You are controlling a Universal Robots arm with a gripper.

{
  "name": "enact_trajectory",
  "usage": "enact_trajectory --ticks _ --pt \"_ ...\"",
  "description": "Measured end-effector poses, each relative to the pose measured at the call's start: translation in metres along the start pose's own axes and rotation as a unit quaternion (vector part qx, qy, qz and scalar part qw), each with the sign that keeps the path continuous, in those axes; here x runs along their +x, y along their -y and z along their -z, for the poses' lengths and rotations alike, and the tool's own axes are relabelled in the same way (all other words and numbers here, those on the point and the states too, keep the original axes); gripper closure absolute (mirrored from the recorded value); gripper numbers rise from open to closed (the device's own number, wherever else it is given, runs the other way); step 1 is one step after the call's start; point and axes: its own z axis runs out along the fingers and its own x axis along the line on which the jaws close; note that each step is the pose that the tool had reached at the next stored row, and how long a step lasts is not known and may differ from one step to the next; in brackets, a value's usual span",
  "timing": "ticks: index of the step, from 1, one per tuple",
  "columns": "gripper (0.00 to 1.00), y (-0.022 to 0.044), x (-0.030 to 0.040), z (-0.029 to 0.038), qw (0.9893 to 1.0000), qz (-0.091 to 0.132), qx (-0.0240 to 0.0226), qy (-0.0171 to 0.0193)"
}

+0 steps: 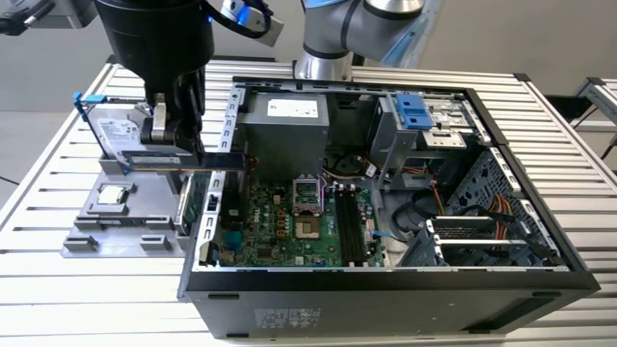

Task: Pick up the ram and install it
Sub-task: 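Pick up the ram and move it above insertion slot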

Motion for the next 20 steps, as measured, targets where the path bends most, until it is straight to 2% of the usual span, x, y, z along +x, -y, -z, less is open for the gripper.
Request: enact_trajectory --ticks 20 --pt "1.0 0.0198 -0.0002 0.0006 1.0 0.0 -0.0005 -0.0001"
